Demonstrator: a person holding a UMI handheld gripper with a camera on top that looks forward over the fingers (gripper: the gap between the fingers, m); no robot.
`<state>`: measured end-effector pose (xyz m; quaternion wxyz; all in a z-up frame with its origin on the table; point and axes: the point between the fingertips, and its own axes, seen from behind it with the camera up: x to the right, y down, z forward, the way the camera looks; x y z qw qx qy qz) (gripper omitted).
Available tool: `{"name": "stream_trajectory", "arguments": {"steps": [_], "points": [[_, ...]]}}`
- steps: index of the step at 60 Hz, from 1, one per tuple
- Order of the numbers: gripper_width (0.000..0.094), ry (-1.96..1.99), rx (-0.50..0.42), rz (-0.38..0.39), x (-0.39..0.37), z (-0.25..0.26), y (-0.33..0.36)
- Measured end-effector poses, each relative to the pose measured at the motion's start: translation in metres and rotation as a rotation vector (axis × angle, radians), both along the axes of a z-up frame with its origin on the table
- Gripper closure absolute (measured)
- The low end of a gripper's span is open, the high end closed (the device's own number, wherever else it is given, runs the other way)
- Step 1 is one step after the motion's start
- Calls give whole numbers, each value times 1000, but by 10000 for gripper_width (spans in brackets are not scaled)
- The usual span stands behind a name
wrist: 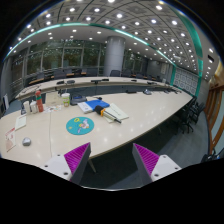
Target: Arrange mouse
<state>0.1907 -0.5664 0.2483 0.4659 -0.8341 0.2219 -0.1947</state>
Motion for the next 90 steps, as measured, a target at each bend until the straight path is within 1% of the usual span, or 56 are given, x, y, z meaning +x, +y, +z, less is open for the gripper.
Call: {"name": "stream_trajectory", "arguments": {"steps": [6,14,20,26,29,32,41,45,49,55,62,65,77,90], "points": [[79,15,-22,18,-9,-17,1],[81,39,-78,62,-36,-63,2],[80,60,-129,120,-76,-105,10],[76,81,-182,218,-133,-144,25],[75,91,-195,265,-166,-167,44],[74,107,-196,318,-201,-180,63],[74,136,-147,462,-310,-205,143],[75,145,-126,507,-349,-218,186],[79,150,-131,540,-380,-231,219],[78,144,-140,546,-411,-243,264],[78,123,-167,544,-427,-258,303],[76,109,-180,541,-427,-261,318],[77,84,-175,549,-431,-260,376],[92,86,-165,535,-426,-261,427]]}}
